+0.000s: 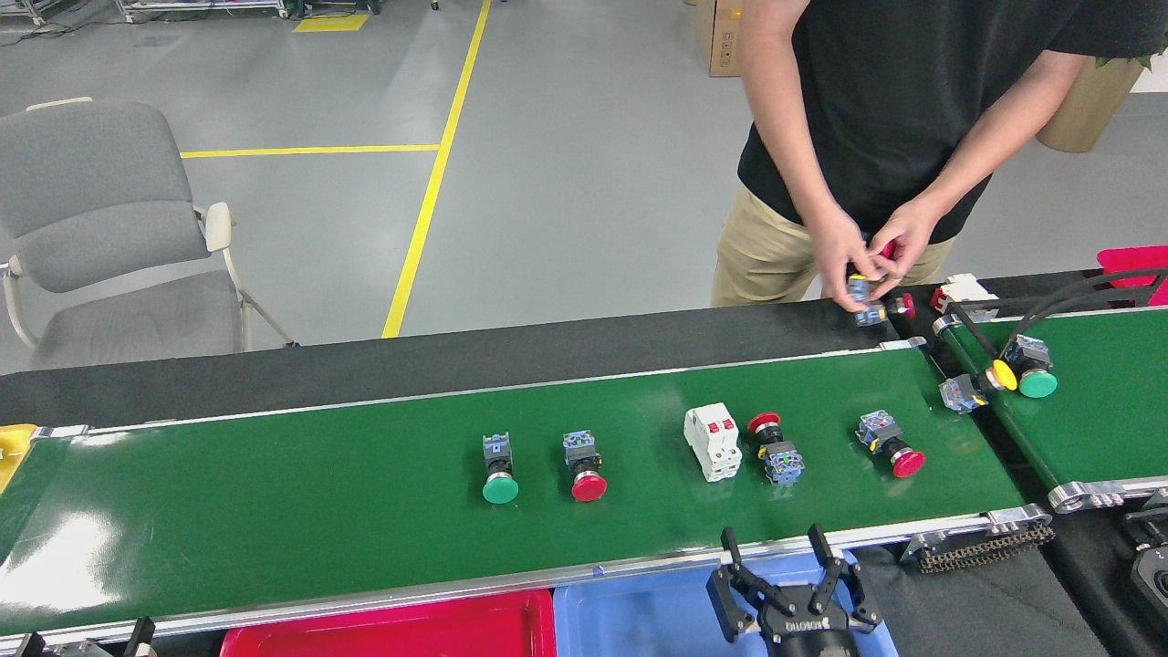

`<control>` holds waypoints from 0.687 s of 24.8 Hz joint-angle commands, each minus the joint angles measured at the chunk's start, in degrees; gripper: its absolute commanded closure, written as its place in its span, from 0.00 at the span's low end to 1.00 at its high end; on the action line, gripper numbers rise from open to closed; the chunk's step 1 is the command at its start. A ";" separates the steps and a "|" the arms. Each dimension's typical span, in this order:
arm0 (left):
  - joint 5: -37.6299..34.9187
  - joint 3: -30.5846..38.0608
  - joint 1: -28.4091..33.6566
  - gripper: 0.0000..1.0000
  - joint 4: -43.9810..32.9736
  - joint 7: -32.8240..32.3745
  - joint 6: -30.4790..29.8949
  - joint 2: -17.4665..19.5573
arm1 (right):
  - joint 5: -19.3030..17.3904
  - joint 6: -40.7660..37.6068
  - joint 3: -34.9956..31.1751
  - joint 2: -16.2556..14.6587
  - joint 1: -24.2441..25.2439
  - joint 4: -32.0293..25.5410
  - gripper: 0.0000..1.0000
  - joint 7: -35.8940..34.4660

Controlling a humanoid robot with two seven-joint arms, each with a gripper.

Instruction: Pick switch part from conveyor to tray

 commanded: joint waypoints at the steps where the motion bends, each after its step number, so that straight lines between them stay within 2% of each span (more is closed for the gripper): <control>1: -0.02 0.20 -0.41 0.00 -0.44 0.47 -0.06 0.52 | 1.20 2.03 1.72 0.30 -2.71 1.89 0.02 1.56; 5: -0.10 -0.07 -0.50 0.00 -0.52 0.38 -0.15 0.52 | 1.20 5.81 5.32 0.56 -7.98 8.13 0.02 1.64; 9: -0.10 -3.93 -2.25 0.00 -2.89 0.38 -0.94 0.52 | 1.11 7.30 6.64 1.61 -10.09 11.82 0.03 1.73; 10: -0.19 -5.07 -3.31 0.00 -3.77 0.38 -0.94 0.52 | 1.11 7.65 6.64 2.23 -10.62 12.70 0.06 1.73; 11: -0.19 -6.48 -4.28 0.00 -4.30 0.29 -0.94 0.52 | 1.11 8.01 6.64 2.67 -11.24 13.41 0.13 1.73; 12: -0.28 -9.11 -5.77 0.00 -4.83 0.12 -0.77 0.52 | 1.11 8.09 6.81 2.84 -12.20 14.81 0.30 2.08; 14: -0.45 -13.16 -7.62 0.00 -5.97 -0.15 -0.50 0.43 | 1.11 8.09 7.78 2.76 -13.61 16.57 0.51 2.43; 15: -0.54 -15.45 -8.50 0.00 -6.68 -0.24 -0.24 0.43 | 0.93 8.01 8.04 2.76 -14.22 17.45 0.60 2.43; 17: -0.89 -19.23 -10.08 0.00 -7.03 -0.32 0.11 0.17 | 0.85 8.01 8.39 2.84 -14.93 18.77 0.66 2.43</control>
